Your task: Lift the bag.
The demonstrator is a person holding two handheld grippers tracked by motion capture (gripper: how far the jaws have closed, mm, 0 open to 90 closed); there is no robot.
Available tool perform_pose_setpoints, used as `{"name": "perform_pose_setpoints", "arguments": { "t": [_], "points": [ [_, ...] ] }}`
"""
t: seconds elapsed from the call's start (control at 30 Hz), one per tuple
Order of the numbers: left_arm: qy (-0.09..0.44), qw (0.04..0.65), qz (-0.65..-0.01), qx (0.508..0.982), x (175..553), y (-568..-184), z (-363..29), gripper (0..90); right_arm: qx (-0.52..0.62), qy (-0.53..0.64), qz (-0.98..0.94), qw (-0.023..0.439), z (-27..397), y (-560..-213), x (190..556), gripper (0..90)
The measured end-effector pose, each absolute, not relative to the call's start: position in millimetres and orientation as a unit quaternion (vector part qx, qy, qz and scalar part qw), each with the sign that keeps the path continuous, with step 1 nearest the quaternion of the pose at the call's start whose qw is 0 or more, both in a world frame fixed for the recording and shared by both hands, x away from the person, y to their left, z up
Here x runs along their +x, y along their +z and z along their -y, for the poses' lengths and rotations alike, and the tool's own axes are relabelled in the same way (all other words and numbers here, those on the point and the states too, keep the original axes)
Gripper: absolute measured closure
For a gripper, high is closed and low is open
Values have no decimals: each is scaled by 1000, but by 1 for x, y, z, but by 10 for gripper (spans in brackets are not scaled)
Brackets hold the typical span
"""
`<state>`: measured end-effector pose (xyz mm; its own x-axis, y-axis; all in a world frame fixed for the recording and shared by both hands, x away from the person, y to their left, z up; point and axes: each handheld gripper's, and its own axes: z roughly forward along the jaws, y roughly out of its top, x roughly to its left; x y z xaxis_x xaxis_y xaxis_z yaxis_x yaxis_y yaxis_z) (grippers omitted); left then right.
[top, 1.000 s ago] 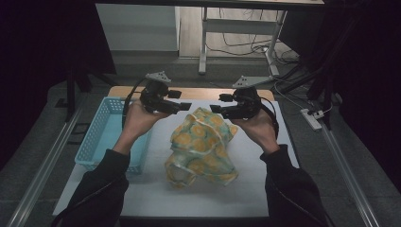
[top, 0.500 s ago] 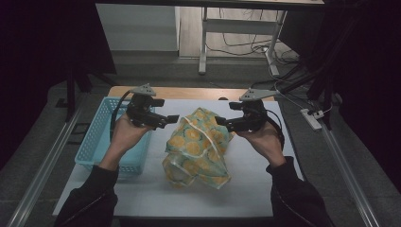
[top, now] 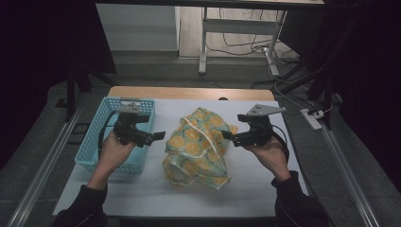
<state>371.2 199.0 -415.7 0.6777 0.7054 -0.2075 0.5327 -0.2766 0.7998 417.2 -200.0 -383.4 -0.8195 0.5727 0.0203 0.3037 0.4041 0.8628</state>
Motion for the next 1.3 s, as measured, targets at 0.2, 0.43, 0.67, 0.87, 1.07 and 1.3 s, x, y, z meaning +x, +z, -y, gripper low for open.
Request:
{"name": "perform_pose_setpoints", "arguments": {
  "t": [0.2,0.43,0.67,0.87,1.07,1.3],
  "points": [
    [91,460,-394,791,357,-427,-206,0,273,469,-828,141,208,-402,409,63],
    [91,458,-399,789,338,-440,-215,0,281,463,-829,141,217,-416,400,31],
    [85,455,-409,786,318,-457,-224,0,291,454,-829,147,226,-427,387,4],
    [87,462,-415,779,301,-466,-233,0,306,448,-825,157,239,-439,374,0],
    [95,454,-425,777,282,-473,-240,0,321,439,-823,164,254,-455,359,0],
    [105,447,-437,773,258,-484,-247,0,335,426,-823,171,269,-467,340,0]
  ]
}}
